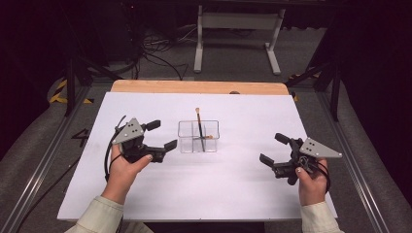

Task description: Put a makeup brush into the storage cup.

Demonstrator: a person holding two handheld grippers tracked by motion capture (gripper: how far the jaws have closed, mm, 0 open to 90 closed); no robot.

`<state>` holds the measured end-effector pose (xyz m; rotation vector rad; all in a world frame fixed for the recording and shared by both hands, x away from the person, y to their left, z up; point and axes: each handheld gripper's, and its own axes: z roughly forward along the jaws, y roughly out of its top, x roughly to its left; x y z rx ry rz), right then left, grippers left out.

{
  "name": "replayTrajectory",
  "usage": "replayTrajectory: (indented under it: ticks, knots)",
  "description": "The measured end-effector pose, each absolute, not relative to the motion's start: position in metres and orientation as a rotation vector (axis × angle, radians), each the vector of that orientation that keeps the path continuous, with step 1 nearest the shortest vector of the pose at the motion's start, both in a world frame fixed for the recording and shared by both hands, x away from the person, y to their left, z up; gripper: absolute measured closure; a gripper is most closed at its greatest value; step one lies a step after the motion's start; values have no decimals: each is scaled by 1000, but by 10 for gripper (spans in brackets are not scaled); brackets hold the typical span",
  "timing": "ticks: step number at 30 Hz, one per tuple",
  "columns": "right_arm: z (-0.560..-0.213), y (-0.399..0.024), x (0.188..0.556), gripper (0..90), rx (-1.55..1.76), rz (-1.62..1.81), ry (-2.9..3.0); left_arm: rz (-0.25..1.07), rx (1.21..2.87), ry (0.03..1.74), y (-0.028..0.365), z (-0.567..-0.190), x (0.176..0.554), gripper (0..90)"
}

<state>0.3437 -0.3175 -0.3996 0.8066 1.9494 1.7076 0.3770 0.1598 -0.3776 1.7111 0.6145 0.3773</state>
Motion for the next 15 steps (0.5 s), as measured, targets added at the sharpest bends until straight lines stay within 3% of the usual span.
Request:
replayTrajectory:
  ticks: [5, 15]
  knots:
    - [-401, -319, 343, 8, 811, 1712, 1938, 406, 1692, 632, 181, -380, 370, 34]
    - [-403, -322, 343, 8, 819, 1708, 1933, 409, 1649, 668, 209, -387, 361, 33]
